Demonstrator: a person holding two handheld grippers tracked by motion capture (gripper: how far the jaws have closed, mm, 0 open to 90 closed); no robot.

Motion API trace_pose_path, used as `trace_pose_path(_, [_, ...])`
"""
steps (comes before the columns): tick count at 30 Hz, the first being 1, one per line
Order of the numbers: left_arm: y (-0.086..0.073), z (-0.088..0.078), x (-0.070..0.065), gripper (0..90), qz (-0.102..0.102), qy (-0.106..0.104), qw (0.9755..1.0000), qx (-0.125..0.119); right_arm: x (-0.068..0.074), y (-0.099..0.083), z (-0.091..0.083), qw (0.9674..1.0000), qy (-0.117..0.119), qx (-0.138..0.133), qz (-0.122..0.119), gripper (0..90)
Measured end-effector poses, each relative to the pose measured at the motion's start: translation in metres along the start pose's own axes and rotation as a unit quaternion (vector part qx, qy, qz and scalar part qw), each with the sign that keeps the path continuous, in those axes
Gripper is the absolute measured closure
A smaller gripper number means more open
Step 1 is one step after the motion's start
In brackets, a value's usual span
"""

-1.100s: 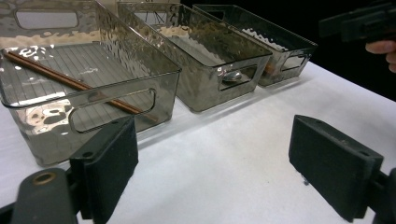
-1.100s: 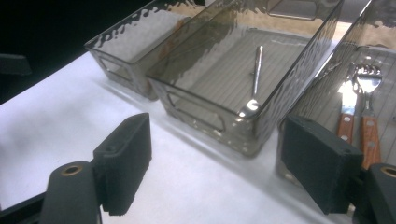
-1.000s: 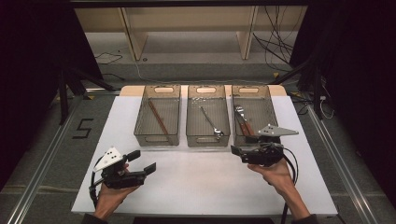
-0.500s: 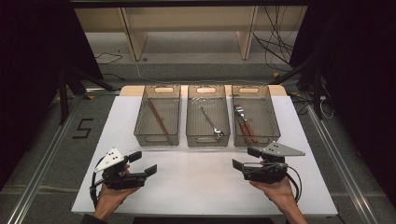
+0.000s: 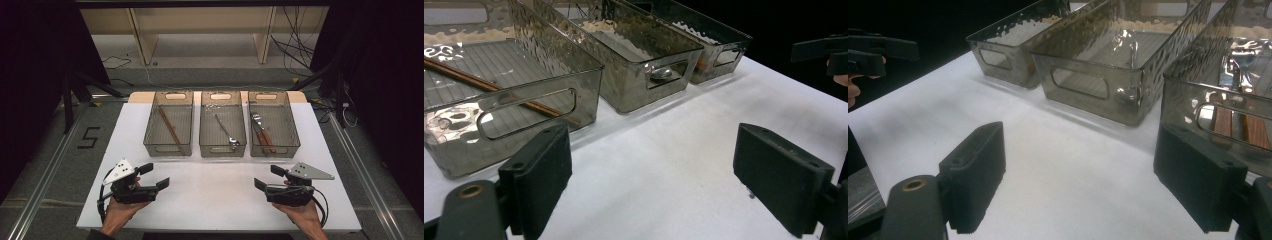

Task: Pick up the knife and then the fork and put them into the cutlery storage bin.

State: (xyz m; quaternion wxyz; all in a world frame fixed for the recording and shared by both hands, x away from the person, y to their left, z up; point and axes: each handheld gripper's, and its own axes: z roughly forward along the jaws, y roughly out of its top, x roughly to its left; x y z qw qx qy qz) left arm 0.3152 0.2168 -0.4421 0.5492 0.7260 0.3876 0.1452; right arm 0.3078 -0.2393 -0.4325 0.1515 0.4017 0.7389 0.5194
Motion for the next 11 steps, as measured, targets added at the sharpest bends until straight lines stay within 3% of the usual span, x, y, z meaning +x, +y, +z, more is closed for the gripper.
trace_pose_path(11, [0.0, 0.0002, -0.0003, 15.4, 0.002, 0.0, 1.0, 0.001, 0.0013, -0.0015, 0.002, 1.0, 0.0, 0.001, -0.007, 21.3])
